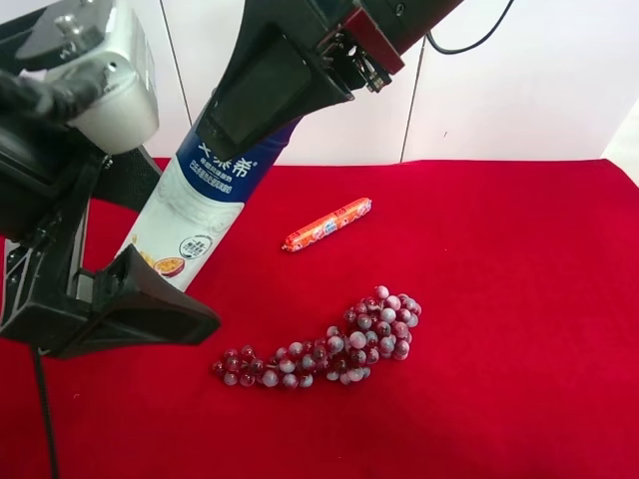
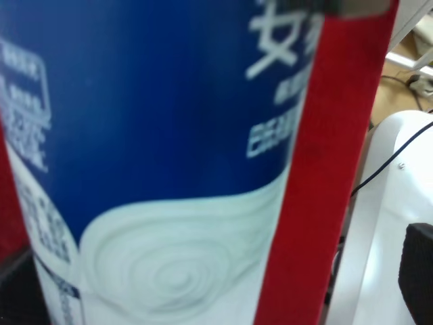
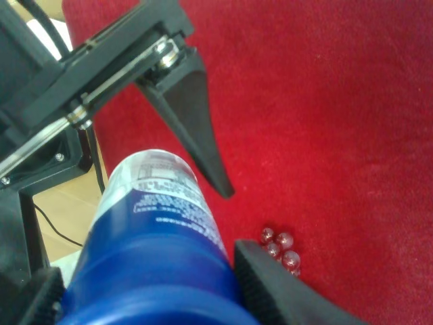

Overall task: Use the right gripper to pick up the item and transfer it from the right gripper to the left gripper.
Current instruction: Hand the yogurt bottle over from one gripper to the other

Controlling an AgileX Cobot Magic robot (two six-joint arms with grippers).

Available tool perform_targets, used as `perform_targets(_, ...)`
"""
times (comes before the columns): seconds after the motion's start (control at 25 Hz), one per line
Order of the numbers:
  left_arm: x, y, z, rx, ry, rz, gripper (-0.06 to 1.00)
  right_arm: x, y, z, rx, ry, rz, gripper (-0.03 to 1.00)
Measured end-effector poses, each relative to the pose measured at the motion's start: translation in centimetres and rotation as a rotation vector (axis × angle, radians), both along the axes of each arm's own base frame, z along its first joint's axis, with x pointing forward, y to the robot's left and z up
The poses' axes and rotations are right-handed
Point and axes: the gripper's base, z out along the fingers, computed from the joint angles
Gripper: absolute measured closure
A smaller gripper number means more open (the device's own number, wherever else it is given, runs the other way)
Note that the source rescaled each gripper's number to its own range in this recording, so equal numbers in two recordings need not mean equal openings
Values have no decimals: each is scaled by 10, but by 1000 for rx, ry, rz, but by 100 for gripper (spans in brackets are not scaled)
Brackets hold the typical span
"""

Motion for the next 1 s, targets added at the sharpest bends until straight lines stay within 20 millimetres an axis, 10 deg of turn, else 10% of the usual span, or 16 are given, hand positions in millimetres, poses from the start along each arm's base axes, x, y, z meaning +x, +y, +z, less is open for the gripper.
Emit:
perform_targets(0.28,0,-1,1,-20,4,7,34,-1,1,1,12,9,1,96)
perform_targets(0.4,1,-2,2,-29,-3,12,94,-4,2,3,28,23,9,96)
perform_targets(0.92,3,-3,2,-41,-14,20,87,-4,1,4,27,4,13,96)
perform_targets(1.0,3,-3,2,-45,-9,21,87,-4,0,2,0,-7,28,62)
